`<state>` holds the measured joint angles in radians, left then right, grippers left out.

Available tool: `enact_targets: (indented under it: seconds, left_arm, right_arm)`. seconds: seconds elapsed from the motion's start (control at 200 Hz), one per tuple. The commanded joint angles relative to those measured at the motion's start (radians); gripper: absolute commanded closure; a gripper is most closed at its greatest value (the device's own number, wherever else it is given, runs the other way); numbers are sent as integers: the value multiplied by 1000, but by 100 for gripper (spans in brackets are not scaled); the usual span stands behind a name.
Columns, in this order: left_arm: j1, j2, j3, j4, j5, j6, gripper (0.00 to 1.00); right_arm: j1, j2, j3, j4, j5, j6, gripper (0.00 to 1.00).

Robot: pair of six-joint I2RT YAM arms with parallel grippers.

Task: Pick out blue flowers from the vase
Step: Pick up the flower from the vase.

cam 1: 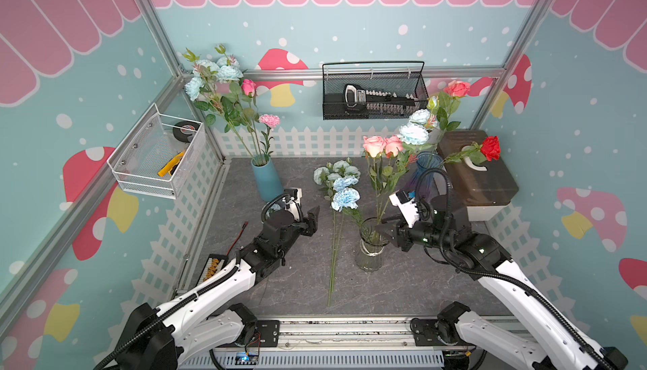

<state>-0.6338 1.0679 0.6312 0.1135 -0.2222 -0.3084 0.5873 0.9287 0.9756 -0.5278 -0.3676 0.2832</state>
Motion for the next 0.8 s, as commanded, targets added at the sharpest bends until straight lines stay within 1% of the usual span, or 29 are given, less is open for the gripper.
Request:
enact_targets:
  seconds: [0.0,0.1,0.18,0.3,0.46,0.795]
  left_arm:
    - [8,13,14,52,24,-12,35]
    - [9,22,16,54,28,-12,35]
    - [9,23,15,59,29,-16,35]
    - [9,28,15,64,32,-18,35]
    - [9,39,18,70,42,-20,35]
    - [9,46,18,77,53,-24,35]
  right_arm:
    - [63,40,42,-16,197,-50,67]
    - [95,66,38,13,277,-46,71]
    - [100,67,23,43,297,-39,74]
    - [106,69,0,89,294,-27,78]
    - [118,90,-19,118,305,-23,81]
    - [136,127,-49,167,292,-3,81]
